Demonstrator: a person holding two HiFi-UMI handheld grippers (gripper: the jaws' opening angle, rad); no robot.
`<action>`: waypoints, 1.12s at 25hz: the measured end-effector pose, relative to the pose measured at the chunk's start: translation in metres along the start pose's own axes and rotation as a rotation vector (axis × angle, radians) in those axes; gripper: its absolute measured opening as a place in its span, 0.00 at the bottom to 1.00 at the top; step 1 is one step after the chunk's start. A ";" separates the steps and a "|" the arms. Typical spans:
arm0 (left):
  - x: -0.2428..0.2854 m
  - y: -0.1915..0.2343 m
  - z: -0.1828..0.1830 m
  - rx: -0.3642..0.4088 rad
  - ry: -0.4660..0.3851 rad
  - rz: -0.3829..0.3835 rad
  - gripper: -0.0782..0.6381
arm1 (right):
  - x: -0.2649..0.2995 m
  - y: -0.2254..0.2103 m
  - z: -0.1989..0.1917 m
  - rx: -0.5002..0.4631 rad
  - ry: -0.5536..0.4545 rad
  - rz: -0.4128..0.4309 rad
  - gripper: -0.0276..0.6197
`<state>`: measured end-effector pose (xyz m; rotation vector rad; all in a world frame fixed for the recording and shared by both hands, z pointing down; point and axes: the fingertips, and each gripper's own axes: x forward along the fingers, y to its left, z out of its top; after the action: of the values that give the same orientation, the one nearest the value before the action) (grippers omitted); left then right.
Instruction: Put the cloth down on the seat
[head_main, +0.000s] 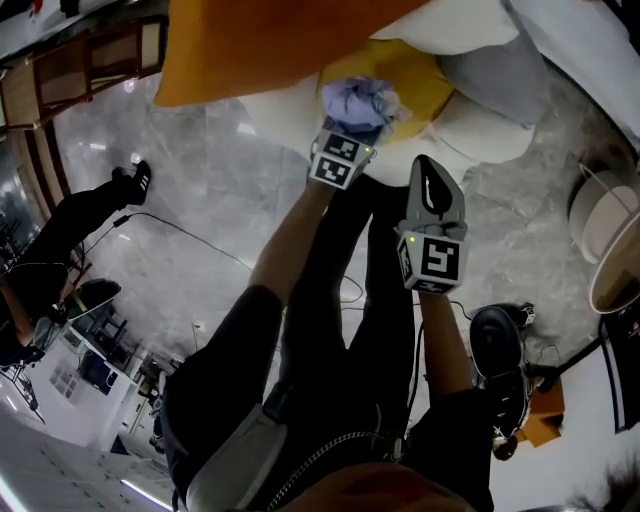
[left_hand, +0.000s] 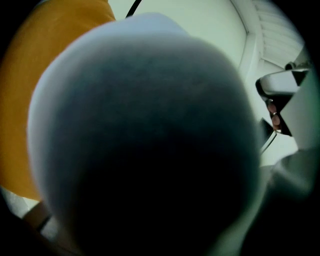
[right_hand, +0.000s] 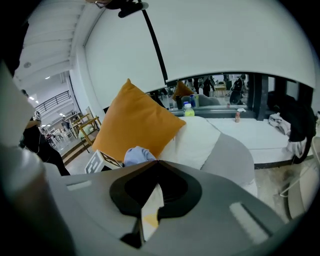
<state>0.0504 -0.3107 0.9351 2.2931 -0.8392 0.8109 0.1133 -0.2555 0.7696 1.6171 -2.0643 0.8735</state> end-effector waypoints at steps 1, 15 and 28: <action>0.008 0.003 -0.005 -0.002 0.006 0.000 0.37 | 0.002 -0.003 -0.006 0.009 0.008 -0.007 0.05; 0.092 0.029 -0.085 -0.007 0.100 0.004 0.37 | 0.013 -0.018 -0.078 0.052 0.093 -0.025 0.05; 0.155 0.040 -0.141 -0.047 0.181 -0.015 0.36 | 0.017 -0.037 -0.125 0.077 0.150 -0.041 0.05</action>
<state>0.0699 -0.2991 1.1472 2.1454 -0.7511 0.9654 0.1338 -0.1894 0.8810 1.5758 -1.9105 1.0388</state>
